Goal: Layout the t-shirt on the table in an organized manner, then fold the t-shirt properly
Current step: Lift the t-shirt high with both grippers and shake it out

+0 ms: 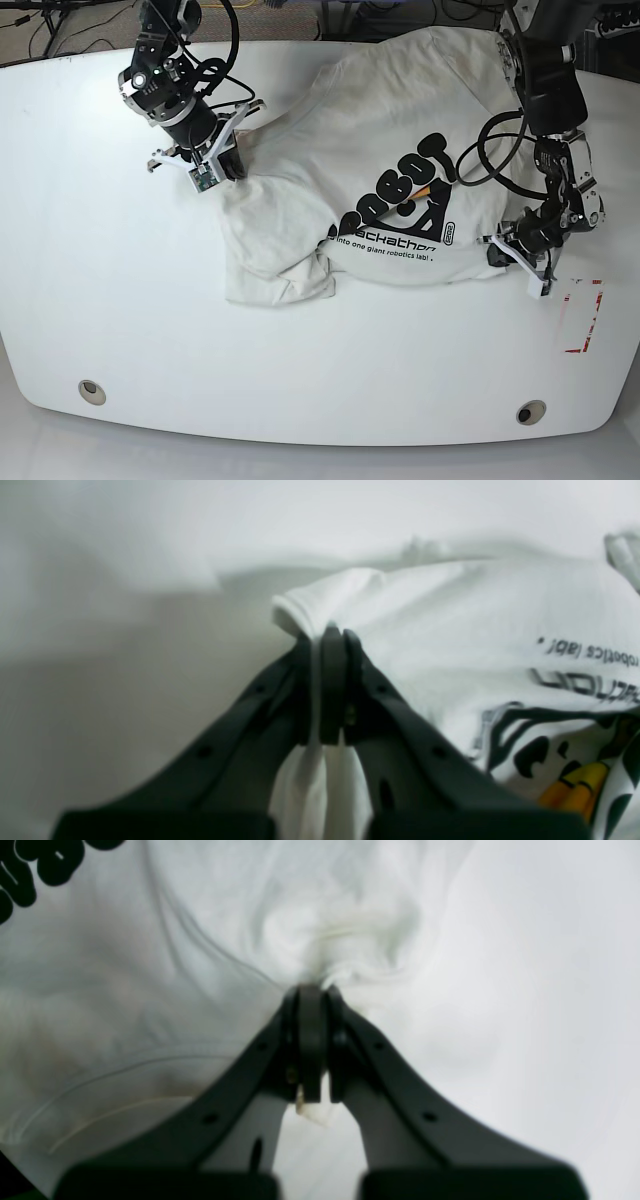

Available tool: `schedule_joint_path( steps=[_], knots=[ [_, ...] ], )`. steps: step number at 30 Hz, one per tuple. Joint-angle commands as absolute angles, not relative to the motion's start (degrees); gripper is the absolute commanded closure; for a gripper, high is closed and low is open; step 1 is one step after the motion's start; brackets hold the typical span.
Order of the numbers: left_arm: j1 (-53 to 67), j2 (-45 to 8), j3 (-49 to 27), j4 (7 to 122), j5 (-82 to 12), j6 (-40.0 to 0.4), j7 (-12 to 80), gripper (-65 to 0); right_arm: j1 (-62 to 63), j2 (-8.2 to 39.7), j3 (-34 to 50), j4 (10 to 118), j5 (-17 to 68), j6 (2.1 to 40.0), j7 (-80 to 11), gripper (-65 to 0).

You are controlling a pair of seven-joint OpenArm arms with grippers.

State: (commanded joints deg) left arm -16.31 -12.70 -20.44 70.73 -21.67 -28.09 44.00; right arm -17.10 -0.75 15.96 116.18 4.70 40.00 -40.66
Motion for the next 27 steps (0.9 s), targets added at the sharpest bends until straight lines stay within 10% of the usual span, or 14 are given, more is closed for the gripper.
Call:
schedule_joint_path(
  steps=[27],
  knots=[
    [-25.8,-15.9,-25.2,94.7,-21.7,-23.4,50.7,0.0,9.9,9.5,15.5,113.4,-3.3,40.0,-45.3,-0.2]
  ],
)
